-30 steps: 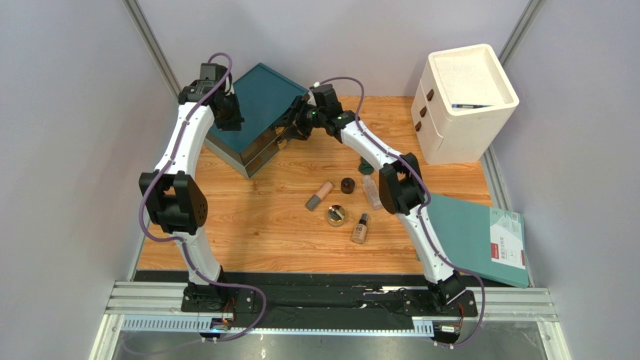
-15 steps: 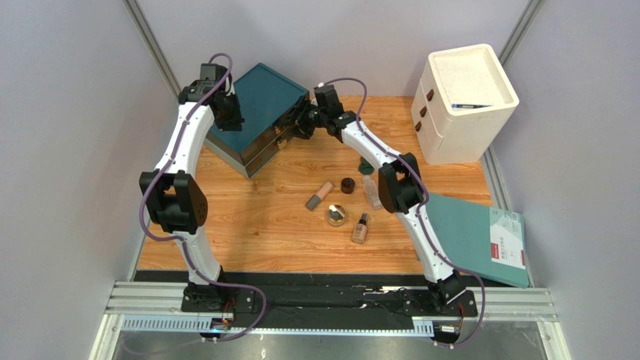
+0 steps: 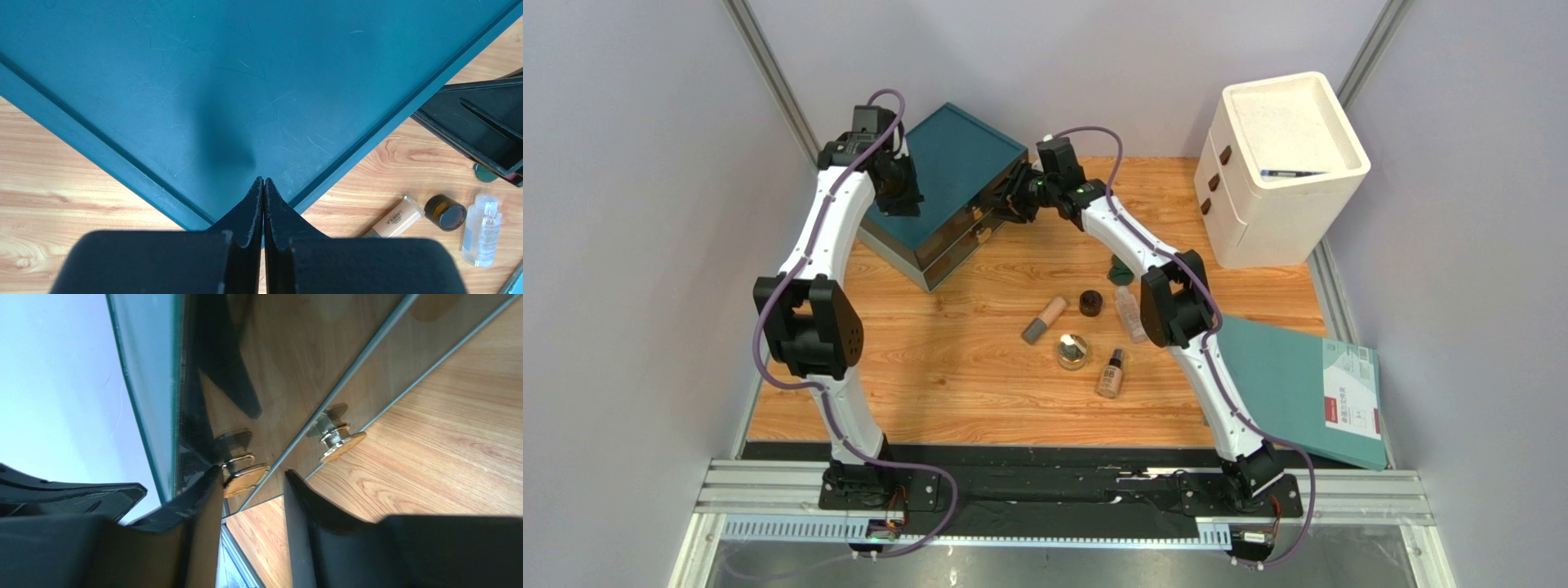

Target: Organize the makeup

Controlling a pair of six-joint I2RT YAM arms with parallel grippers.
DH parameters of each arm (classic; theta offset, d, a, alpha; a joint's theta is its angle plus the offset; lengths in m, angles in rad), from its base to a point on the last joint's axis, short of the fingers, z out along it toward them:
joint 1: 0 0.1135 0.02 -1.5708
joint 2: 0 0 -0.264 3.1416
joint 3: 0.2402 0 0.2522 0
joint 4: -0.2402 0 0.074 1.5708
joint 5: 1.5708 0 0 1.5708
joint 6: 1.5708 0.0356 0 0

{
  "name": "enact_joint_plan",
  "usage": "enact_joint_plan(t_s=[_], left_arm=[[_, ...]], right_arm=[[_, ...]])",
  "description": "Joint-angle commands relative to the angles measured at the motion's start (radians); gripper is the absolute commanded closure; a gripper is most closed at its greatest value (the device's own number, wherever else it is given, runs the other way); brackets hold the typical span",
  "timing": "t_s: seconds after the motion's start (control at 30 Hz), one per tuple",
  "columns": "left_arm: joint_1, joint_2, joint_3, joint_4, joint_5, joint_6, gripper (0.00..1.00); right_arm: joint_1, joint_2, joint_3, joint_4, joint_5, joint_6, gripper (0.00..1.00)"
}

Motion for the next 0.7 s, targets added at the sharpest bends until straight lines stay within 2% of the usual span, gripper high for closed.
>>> enact_joint_plan(t_s=[0.0,0.37,0.67], left_arm=[[0.006,0.015,0.008,-0.008,0.005,0.004,1.00],[0.006,0.079,0.055,-0.063,-0.026,-0.002,1.00],[0.006,0.096,0.055,-0.080,-0.043,-0.012,1.00]], right_arm=[[0.009,0.047,0.013,-0.129,0.000,-0.050,0.69],[-0.003,-0.044,-0.046,-0.388,0.113,-0.246,0.84],[-0.017,-0.156,-0.128,-0.578,0.176,-0.415,0.84]])
